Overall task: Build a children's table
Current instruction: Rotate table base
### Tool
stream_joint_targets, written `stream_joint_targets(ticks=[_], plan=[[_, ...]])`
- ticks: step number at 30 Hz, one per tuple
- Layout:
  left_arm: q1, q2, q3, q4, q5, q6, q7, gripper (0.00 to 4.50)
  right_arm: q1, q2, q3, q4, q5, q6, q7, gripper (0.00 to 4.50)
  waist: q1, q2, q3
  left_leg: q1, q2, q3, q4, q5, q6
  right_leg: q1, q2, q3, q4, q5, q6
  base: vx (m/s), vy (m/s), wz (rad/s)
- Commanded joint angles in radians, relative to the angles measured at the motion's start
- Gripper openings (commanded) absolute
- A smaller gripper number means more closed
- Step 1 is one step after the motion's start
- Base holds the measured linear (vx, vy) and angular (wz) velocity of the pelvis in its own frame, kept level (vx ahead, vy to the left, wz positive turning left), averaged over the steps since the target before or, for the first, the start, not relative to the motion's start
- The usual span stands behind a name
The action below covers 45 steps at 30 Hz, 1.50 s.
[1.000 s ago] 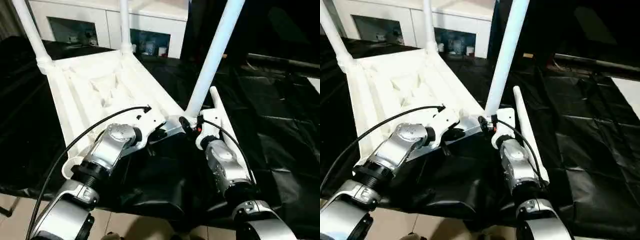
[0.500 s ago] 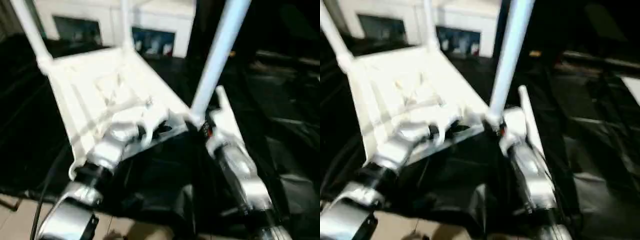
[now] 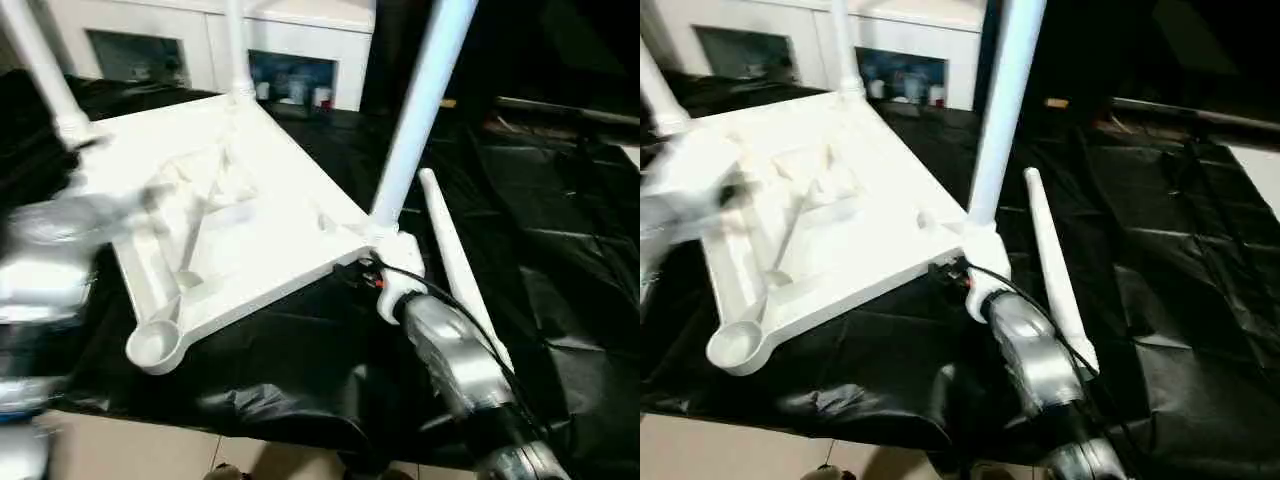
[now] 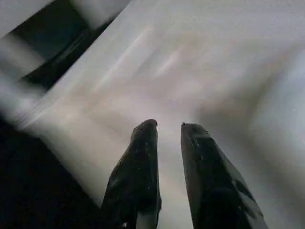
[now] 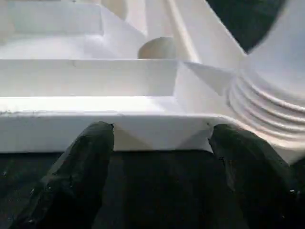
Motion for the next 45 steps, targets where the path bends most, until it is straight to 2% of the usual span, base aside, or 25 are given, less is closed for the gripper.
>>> stream_joint_targets(ticks=[1, 3, 5, 6, 7, 8, 9, 10, 13, 14, 16, 22, 26, 29, 31, 32, 33, 34, 35, 36, 38, 39, 40, 43, 45], plan=[[0.025, 0.026, -0.008, 0.022, 0.035, 0.009, 0.010, 0.93, -0.024, 0.001, 0.006, 0.034, -0.020, 0.005, -0.014, 3.62, -0.003, 0.040, -0.080, 0.014, 0.011, -0.004, -0.071, -0.236, -0.043, 0.054, -0.054, 0.040, -0.056, -0.133, -0.199, 0.000, 0.000, 0.00], [0.088, 0.074, -0.035, -0.014, 0.034, 0.079, -0.046, 0.93, -0.067, 0.011, 0.004, 0.088, -0.019, -0.010, -0.020, 3.62, 0.001, 0.043, -0.082, 0.021, 0.014, -0.004, -0.068, -0.237, -0.048, 0.050, -0.058, 0.041, -0.055, -0.127, -0.205, 0.000, 0.000, 0.00], [0.128, 0.093, -0.058, -0.046, 0.031, 0.122, -0.111, 0.93, -0.092, 0.015, 0.002, 0.123, -0.021, -0.020, -0.024, 3.62, 0.000, 0.043, -0.078, 0.020, 0.014, -0.003, -0.071, -0.262, -0.051, 0.048, -0.060, 0.043, -0.058, -0.162, -0.211, 0.000, 0.000, 0.00], [0.142, 0.100, -0.067, -0.061, 0.028, 0.137, -0.136, 0.93, -0.101, 0.017, 0.000, 0.132, -0.022, -0.021, -0.025, 3.62, 0.004, 0.048, -0.076, 0.024, 0.015, -0.002, -0.071, -0.279, -0.052, 0.044, -0.060, 0.044, -0.061, -0.176, -0.213, 0.000, 0.000, 0.00], [0.174, 0.109, -0.092, -0.098, 0.013, 0.161, -0.186, 0.93, -0.122, 0.022, -0.007, 0.162, -0.020, -0.031, -0.032, 3.62, 0.006, 0.046, -0.077, 0.022, 0.014, -0.002, -0.071, -0.284, -0.053, 0.046, -0.061, 0.045, -0.060, -0.180, -0.213, 0.000, 0.000, 0.00], [0.199, 0.106, -0.108, -0.134, -0.015, 0.181, -0.230, 0.93, -0.139, 0.026, -0.015, 0.189, -0.016, -0.043, -0.037, 3.62, 0.008, 0.046, -0.080, 0.023, 0.017, -0.005, -0.071, -0.283, -0.057, 0.048, -0.068, 0.045, -0.056, -0.178, -0.218, 0.000, 0.000, 0.00], [0.210, 0.100, -0.115, -0.157, -0.035, 0.196, -0.253, 0.93, -0.148, 0.029, -0.019, 0.202, -0.013, -0.049, -0.038, 3.62, 0.004, 0.045, -0.076, 0.018, 0.016, -0.005, -0.074, -0.289, -0.055, 0.048, -0.064, 0.045, -0.058, -0.188, -0.218, 0.000, 0.000, 0.00], [0.226, 0.096, -0.129, -0.190, -0.067, 0.205, -0.287, 0.93, -0.163, 0.032, -0.024, 0.228, -0.012, -0.062, -0.040, 3.62, 0.007, 0.046, -0.077, 0.024, 0.017, -0.004, -0.071, -0.305, -0.060, 0.044, -0.065, 0.045, -0.059, -0.200, -0.223, 0.000, 0.000, 0.00], [0.262, 0.075, -0.177, -0.252, -0.148, 0.211, -0.368, 0.93, -0.206, 0.035, -0.044, 0.294, -0.006, -0.098, -0.050, 3.62, 0.007, 0.044, -0.075, 0.022, 0.014, -0.003, -0.072, -0.315, -0.059, 0.045, -0.061, 0.044, -0.060, -0.203, -0.219, 0.000, 0.000, 0.00], [0.267, 0.064, -0.196, -0.259, -0.158, 0.211, -0.381, 0.93, -0.215, 0.031, -0.050, 0.299, -0.007, -0.104, -0.058, 3.62, 0.008, 0.040, -0.076, 0.024, 0.013, -0.001, -0.069, -0.312, -0.057, 0.043, -0.060, 0.044, -0.059, -0.202, -0.218, 0.000, 0.000, 0.00], [0.277, 0.045, -0.226, -0.275, -0.159, 0.229, -0.399, 0.93, -0.232, 0.021, -0.057, 0.301, -0.005, -0.111, -0.063, 3.62, 0.009, 0.043, -0.076, 0.022, 0.013, -0.001, -0.070, -0.299, -0.056, 0.047, -0.059, 0.044, -0.058, -0.197, -0.210, 0.000, 0.000, 0.00], [0.272, -0.025, -0.230, -0.269, -0.156, 0.211, -0.385, 0.93, -0.203, -0.010, -0.078, 0.181, 0.014, -0.052, -0.057, 3.62, 0.012, 0.037, -0.078, 0.019, 0.009, 0.002, -0.067, -0.263, -0.040, 0.052, -0.056, 0.046, -0.061, -0.215, -0.177, 0.000, 0.000, 0.00], [0.251, -0.081, -0.246, -0.281, -0.186, 0.211, -0.366, 0.93, -0.154, -0.073, -0.060, 0.011, -0.067, 0.114, -0.111, 3.62, 0.020, 0.046, -0.080, 0.026, 0.006, 0.005, -0.066, -0.264, -0.045, 0.046, -0.050, 0.046, -0.064, -0.223, -0.166, 0.000, 0.000, 0.00], [0.235, -0.127, -0.281, -0.271, -0.194, 0.161, -0.357, 0.93, -0.109, -0.140, -0.090, -0.166, -0.014, 0.245, -0.021, 3.62, 0.021, 0.044, -0.079, 0.025, 0.008, 0.002, -0.068, -0.285, -0.036, 0.050, -0.050, 0.046, -0.071, -0.250, -0.144, 0.000, 0.000, 0.00], [0.228, -0.142, -0.284, -0.267, -0.195, 0.155, -0.353, 0.93, -0.106, -0.157, -0.095, -0.197, -0.017, 0.273, -0.018, 3.62, 0.019, 0.049, -0.082, 0.018, 0.006, 0.001, -0.067, -0.267, -0.037, 0.053, -0.051, 0.046, -0.068, -0.246, -0.146, 0.000, 0.000, 0.00], [0.218, -0.161, -0.289, -0.261, -0.194, 0.141, -0.348, 0.93, -0.100, -0.181, -0.101, -0.241, -0.021, 0.314, -0.014, 3.62, 0.017, 0.045, -0.080, 0.019, 0.004, 0.002, -0.067, -0.262, -0.036, 0.054, -0.046, 0.044, -0.073, -0.254, -0.139, 0.000, 0.000, 0.00], [0.218, -0.161, -0.289, -0.261, -0.194, 0.141, -0.348, 0.93, -0.100, -0.181, -0.101, -0.241, -0.021, 0.314, -0.014, 3.62, 0.017, 0.045, -0.080, 0.019, 0.004, 0.002, -0.067, -0.262, -0.036, 0.054, -0.046, 0.044, -0.073, -0.254, -0.139, 0.000, 0.000, 0.00], [0.203, -0.188, -0.296, -0.252, -0.191, 0.131, -0.342, 0.95, -0.099, -0.212, -0.115, -0.290, -0.023, 0.380, -0.012, 3.80, 0.019, 0.043, -0.082, 0.017, 0.004, 0.003, -0.064, -0.247, -0.032, 0.055, -0.051, 0.046, -0.071, -0.248, -0.141, 0.000, 0.000, 0.00], [0.203, -0.188, -0.296, -0.252, -0.191, 0.131, -0.342, 0.96, -0.099, -0.212, -0.115, -0.290, -0.023, 0.380, -0.012, 3.90, 0.018, 0.043, -0.082, 0.015, 0.005, 0.003, -0.065, -0.241, -0.033, 0.057, -0.049, 0.046, -0.072, -0.249, -0.139, 0.000, 0.000, 0.00], [0.190, -0.204, -0.306, -0.242, -0.180, 0.111, -0.336, 0.96, -0.105, -0.230, -0.137, -0.320, -0.020, 0.451, -0.023, 3.97, 0.018, 0.042, -0.084, 0.014, 0.005, 0.002, -0.063, -0.227, -0.032, 0.057, -0.051, 0.046, -0.070, -0.239, -0.139, 0.000, 0.000, 0.00], [0.179, -0.221, -0.309, -0.231, -0.171, 0.098, -0.326, 0.96, -0.112, -0.245, -0.152, -0.346, -0.017, 0.515, -0.033, 3.97, 0.018, 0.043, -0.085, 0.016, 0.005, 0.003, -0.061, -0.214, -0.031, 0.057, -0.050, 0.047, -0.069, -0.224, -0.139, 0.000, 0.000, 0.00], [0.166, -0.240, -0.311, -0.218, -0.163, 0.085, -0.311, 0.96, -0.121, -0.265, -0.167, -0.382, -0.014, 0.602, -0.039, 4.03, 0.016, 0.041, -0.084, 0.012, 0.001, 0.002, -0.062, -0.200, -0.030, 0.063, -0.045, 0.045, -0.070, -0.215, -0.139, 0.000, 0.000, 0.00], [0.159, -0.251, -0.310, -0.213, -0.163, 0.067, -0.301, 0.96, -0.125, -0.275, -0.173, -0.402, -0.015, 0.646, -0.042, 4.23, 0.017, 0.041, -0.085, 0.015, 0.003, 0.003, -0.060, -0.199, -0.029, 0.059, -0.047, 0.045, -0.069, -0.207, -0.141, 0.000, 0.000, 0.00], [0.156, -0.294, -0.283, -0.236, -0.217, 0.012, -0.311, 0.96, -0.138, -0.301, -0.207, -0.463, -0.020, 0.779, -0.053, 4.40, 0.018, 0.037, -0.087, 0.012, 0.005, 0.003, -0.059, -0.187, -0.029, 0.063, -0.051, 0.045, -0.069, -0.200, -0.148, 0.000, 0.000, 0.00], [0.160, -0.299, -0.281, -0.249, -0.232, -0.007, -0.325, 0.96, -0.139, -0.305, -0.218, -0.480, -0.021, 0.833, -0.058, 4.45, 0.019, 0.036, -0.086, 0.012, 0.003, 0.003, -0.058, -0.180, -0.027, 0.064, -0.050, 0.045, -0.068, -0.200, -0.149, 0.000, 0.000, 0.00]])
